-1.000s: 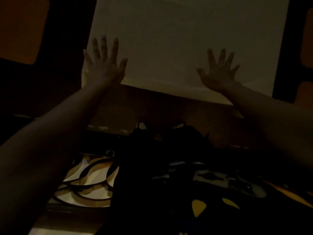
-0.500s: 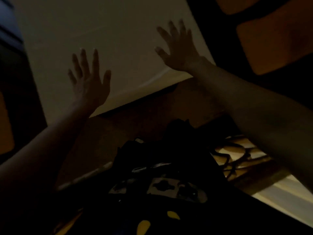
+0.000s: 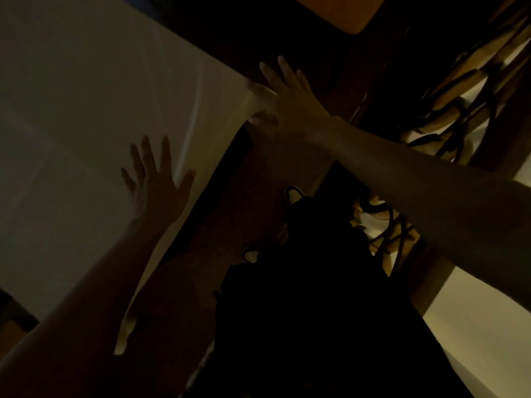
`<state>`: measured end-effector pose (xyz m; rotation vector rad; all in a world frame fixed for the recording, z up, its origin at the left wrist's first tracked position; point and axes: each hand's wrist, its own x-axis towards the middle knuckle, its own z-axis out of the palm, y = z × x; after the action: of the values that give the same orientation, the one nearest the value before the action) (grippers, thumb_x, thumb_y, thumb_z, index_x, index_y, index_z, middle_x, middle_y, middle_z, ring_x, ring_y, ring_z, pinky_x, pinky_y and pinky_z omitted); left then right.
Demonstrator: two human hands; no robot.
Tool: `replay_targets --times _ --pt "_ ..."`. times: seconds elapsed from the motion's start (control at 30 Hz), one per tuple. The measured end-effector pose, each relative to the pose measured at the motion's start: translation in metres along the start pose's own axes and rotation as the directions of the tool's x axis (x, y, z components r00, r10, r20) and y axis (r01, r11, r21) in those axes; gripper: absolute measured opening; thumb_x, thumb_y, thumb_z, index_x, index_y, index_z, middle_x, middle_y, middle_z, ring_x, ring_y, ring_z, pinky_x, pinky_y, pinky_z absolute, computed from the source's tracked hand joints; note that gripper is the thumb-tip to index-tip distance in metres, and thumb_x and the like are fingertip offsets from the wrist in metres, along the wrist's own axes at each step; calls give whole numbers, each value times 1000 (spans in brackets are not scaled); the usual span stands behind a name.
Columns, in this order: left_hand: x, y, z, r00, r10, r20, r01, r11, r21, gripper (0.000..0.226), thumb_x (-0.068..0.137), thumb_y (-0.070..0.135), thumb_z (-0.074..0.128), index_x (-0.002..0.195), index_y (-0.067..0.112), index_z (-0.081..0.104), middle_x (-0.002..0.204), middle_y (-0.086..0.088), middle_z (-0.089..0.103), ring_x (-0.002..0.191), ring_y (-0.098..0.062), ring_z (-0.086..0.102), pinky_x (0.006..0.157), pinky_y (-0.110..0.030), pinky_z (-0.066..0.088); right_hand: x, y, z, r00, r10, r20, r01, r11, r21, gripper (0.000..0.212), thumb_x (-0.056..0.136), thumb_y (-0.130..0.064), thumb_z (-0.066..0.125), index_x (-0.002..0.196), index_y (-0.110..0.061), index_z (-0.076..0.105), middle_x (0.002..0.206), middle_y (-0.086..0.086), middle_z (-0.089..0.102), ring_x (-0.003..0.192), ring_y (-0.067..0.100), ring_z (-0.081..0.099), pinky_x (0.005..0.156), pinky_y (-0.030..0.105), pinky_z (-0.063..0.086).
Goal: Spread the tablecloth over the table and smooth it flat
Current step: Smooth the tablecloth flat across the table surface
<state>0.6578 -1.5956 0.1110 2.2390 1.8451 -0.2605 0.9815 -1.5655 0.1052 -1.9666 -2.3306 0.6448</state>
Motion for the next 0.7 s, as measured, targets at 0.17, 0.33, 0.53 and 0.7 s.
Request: replay_targets --times 0.17,0.33,0.53,0.7 --pt "33 -7 45 989 -73 128 78 997 -30 95 89 75 38 157 29 -10 166 -8 -14 151 -33 -15 116 -65 1 6 11 24 999 -47 -15 47 999 -23 76 96 -67 30 158 -32 4 167 9 -5 151 38 -15 120 63 1" --pt "49 -24 87 967 -134 216 142 990 -20 97 90 69 38 157 18 -9 163 -18 -16 147 -49 -13 109 -76 8 12 25 44 995 -69 -72 68 998 -12 75 97 -64 30 158 -31 2 167 10 -4 151 39 -13 120 62 2" --pt "40 -10 100 972 -140 190 127 989 79 70 103 31 43 158 13 4 164 -22 -4 143 -60 4 96 -84 21 10 29 56 998 9 -58 -3 996 92 67 101 -55 26 158 -30 1 167 9 -7 151 38 -14 121 62 3" --pt "22 10 92 969 -135 205 131 991 32 70 95 44 33 158 24 8 165 -13 -5 138 -58 26 86 -83 34 56 -19 60 995 -89 -48 90 996 15 65 98 -53 22 157 -28 12 165 15 15 151 45 4 113 69 21"
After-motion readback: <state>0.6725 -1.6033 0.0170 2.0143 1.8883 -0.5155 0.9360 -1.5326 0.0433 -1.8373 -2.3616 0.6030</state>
